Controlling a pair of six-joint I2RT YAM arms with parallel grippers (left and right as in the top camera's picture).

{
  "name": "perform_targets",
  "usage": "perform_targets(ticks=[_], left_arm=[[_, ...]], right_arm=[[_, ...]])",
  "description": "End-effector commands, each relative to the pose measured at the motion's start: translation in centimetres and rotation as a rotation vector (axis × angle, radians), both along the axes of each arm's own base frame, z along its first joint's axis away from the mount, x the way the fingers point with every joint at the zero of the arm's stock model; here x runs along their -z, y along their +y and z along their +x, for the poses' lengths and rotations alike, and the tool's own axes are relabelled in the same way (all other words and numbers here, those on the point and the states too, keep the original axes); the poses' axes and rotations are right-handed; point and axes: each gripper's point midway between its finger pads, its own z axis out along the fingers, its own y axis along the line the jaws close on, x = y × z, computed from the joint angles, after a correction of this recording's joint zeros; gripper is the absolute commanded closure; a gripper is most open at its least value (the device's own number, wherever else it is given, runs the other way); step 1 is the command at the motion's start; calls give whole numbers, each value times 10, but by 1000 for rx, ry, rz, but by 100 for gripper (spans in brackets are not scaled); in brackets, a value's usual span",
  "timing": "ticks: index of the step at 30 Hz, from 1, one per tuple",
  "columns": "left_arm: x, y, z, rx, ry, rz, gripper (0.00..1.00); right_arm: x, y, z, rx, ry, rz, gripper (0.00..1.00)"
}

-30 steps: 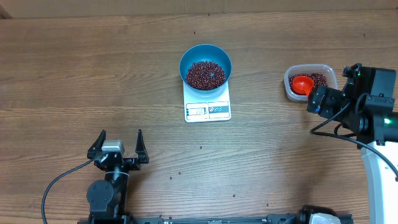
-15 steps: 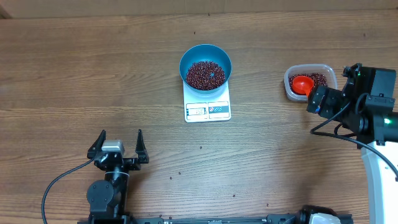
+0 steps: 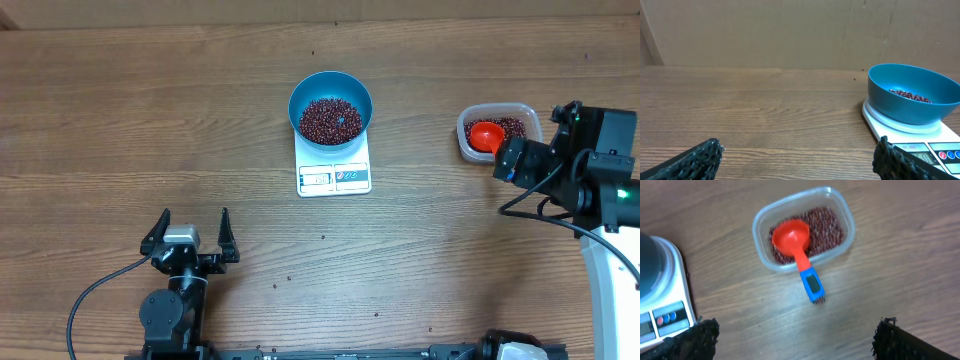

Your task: Scoop item into bowl and weigh 150g on scale

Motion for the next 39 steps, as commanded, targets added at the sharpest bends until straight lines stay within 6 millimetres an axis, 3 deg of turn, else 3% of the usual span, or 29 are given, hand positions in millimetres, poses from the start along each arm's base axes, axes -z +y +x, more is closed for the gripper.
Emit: perform_targets(ticks=[1,4,9,13,17,21,29,39], left_arm=[[0,3,0,-14,-5,26,1],[0,3,0,-14,-5,26,0],[0,3,0,-15,-5,26,1],[0,3,0,-14,-5,26,0],[0,3,0,-14,-5,26,0],[0,3,0,-14,-5,27,1],[0,3,0,-14,-5,26,0],[0,3,0,-14,-5,27,0]], right_arm=[[-23,5,4,-25,-109,15,0],[-44,13,6,-57,-202,34,0],[-53,16,4,-69,-284,29,0],[-40,20,8,-92,-356,36,0],[-13,20,9,-98,-426,24,0],[-10,28,10,-141,-546,28,0],[-22,53,-3,-275,-832,33,0],[-50,47,-21,-232,-963,-19,0]])
